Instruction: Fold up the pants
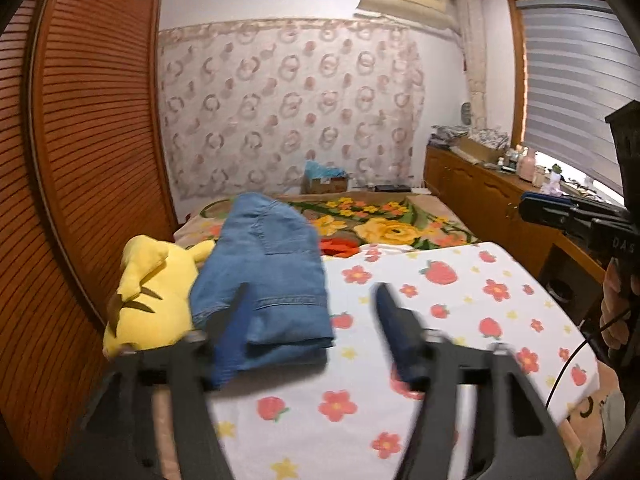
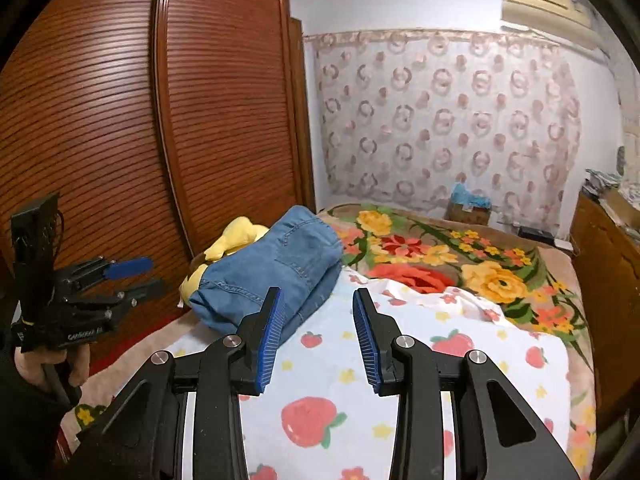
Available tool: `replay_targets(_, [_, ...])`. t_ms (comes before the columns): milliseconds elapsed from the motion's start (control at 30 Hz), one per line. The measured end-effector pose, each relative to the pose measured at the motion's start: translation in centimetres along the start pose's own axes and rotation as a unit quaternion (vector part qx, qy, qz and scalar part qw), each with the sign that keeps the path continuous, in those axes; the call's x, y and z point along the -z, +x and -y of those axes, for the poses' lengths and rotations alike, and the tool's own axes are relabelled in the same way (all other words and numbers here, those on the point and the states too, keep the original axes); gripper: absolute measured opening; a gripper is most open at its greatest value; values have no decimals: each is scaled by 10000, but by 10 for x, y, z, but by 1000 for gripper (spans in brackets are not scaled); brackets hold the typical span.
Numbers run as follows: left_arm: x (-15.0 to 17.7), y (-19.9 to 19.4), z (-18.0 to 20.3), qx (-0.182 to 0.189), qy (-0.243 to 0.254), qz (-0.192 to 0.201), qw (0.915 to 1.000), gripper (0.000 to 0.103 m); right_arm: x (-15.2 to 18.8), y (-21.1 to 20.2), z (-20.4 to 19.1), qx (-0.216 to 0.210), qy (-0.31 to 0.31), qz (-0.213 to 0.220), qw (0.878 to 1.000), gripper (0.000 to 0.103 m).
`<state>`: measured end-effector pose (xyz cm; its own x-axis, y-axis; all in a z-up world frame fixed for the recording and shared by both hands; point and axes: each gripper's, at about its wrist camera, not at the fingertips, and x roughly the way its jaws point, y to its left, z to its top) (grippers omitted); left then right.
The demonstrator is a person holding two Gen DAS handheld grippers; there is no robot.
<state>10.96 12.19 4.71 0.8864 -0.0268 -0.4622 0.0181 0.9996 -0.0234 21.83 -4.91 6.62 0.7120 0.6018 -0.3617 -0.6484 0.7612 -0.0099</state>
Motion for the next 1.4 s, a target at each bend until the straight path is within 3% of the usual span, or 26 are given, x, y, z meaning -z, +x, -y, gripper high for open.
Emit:
replay_targets(133, [-2, -9, 21, 146, 127, 76, 9998, 85, 13, -29, -1, 184, 62, 90, 9998, 37])
replay_targets(333, [-7, -31, 51, 12, 235, 283, 9993, 87, 33, -76, -10, 477, 296, 198, 9982, 37])
replay_targets(400, [-8, -39, 59, 44, 251, 348, 9991, 87, 40, -89, -17, 587, 308, 222, 9976, 46])
replay_targets(667, [-9, -64, 83, 159, 144, 408, 9989, 88, 52, -137, -50, 1268, 477, 374, 9901, 59])
replay_targets(800, [-5, -66, 96, -84, 274, 318, 9991, 88, 53, -151, -68, 1467, 504, 422, 9870, 61])
replay_targets(1100, [7, -71, 101, -94, 166, 242, 9995, 88, 54, -164, -96, 1620, 514, 489, 9842, 62])
replay_targets(1400, [12, -73, 105, -114, 146, 224, 9996, 88, 56, -165, -88, 1600, 585, 498, 9841, 62])
